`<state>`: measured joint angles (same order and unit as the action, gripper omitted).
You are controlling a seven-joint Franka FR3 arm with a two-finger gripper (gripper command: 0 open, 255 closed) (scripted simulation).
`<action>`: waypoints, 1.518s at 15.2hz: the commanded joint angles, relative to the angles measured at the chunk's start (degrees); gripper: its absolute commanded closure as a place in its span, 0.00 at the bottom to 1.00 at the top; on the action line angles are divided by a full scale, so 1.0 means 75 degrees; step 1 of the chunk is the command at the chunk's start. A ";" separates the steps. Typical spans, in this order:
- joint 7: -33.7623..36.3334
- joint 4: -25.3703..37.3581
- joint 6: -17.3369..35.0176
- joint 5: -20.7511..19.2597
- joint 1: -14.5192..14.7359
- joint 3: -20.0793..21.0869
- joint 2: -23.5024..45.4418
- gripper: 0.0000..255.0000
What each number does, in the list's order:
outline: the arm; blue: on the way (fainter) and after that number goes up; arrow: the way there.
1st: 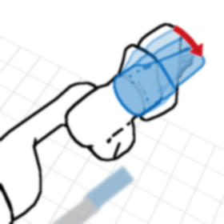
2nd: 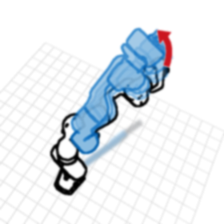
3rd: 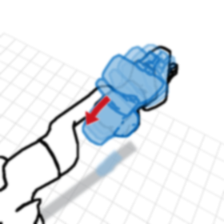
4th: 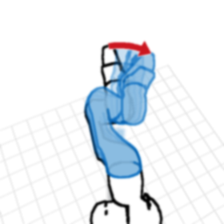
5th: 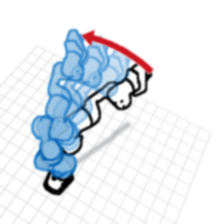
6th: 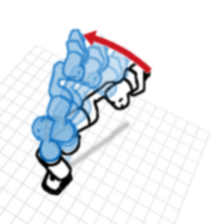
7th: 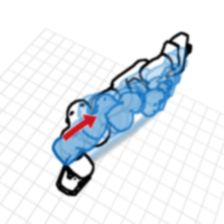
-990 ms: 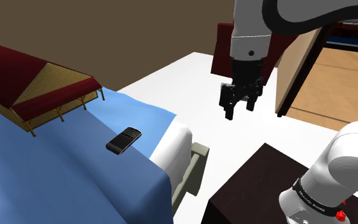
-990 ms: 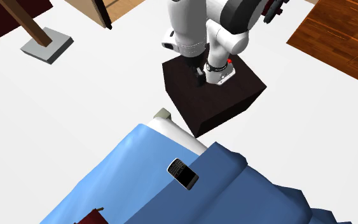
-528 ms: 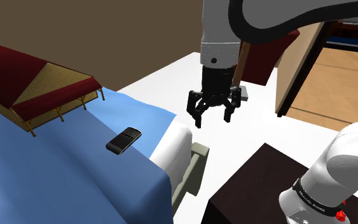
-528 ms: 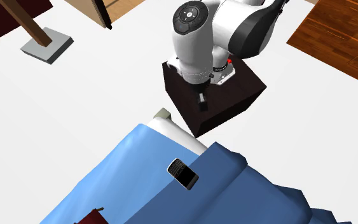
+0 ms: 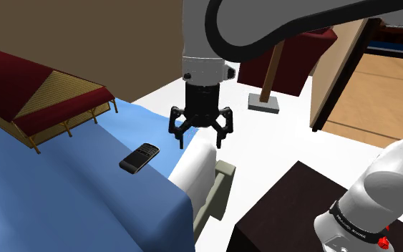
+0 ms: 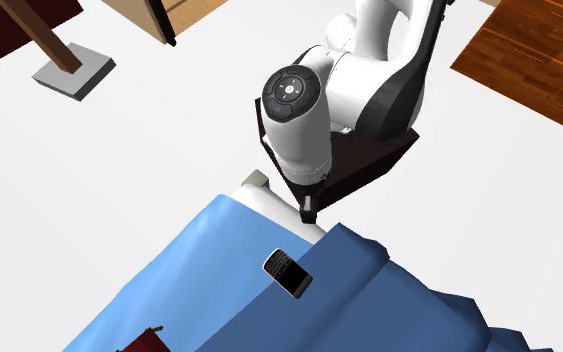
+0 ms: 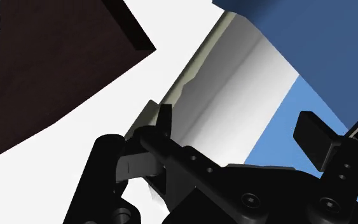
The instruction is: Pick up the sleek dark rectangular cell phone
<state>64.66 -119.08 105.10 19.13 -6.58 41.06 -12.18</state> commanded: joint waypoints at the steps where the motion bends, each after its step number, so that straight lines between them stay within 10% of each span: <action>1: 0.0936 0.0456 0.0336 -0.0342 -0.0087 0.0365 0.0729 0.00; 12: 0.5311 0.3696 0.0897 -0.3046 0.1190 0.0197 0.4688 0.00; 22: 0.5307 0.3185 0.1586 -0.3173 0.1239 0.0080 0.4902 0.00; 23: 0.5306 0.3171 0.1608 -0.3179 0.1239 0.0076 0.4912 1.00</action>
<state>104.43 -95.13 116.93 -4.62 2.66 41.68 24.49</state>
